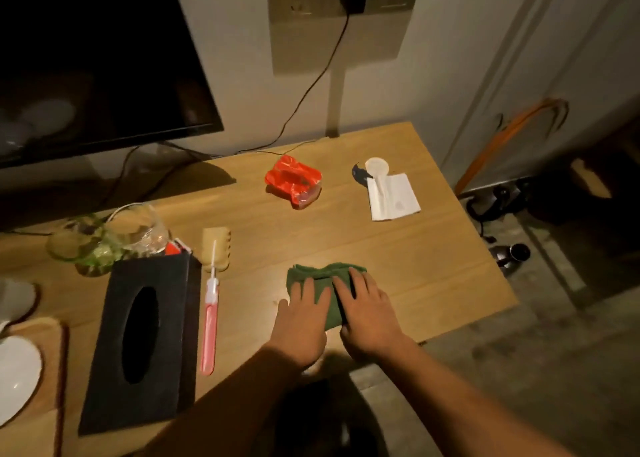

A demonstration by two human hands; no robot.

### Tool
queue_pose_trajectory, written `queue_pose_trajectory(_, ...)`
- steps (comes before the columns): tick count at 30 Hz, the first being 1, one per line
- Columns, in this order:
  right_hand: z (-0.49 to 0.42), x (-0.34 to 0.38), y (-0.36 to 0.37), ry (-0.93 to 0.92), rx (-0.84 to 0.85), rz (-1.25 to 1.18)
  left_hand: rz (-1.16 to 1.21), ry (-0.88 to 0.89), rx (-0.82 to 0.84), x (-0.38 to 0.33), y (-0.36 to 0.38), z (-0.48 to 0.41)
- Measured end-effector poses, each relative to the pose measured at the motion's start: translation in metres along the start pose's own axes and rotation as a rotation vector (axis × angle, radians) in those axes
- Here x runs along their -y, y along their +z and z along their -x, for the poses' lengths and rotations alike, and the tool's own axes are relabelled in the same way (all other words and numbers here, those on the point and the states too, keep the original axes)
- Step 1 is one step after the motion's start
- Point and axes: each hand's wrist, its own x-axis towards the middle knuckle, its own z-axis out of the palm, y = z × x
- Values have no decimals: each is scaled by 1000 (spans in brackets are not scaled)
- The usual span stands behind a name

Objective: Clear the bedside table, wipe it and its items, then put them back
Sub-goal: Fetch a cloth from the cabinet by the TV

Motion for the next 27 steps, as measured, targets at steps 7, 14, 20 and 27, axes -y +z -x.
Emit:
queue_pose_trajectory(7,-24,9,4,111,-186,-45,-28,18,-10,4,-3,-42)
queue_pose_trajectory(14,57,-39,-5,404,-106,-252,69,403,119,-75,-33,-33)
queue_pose_trajectory(20,260,-92,82,864,-27,-538,-171,884,319,-242,17,77)
queue_pose_trajectory(27,621,-24,173,1418,-168,-727,-364,1477,531,-410,129,351)
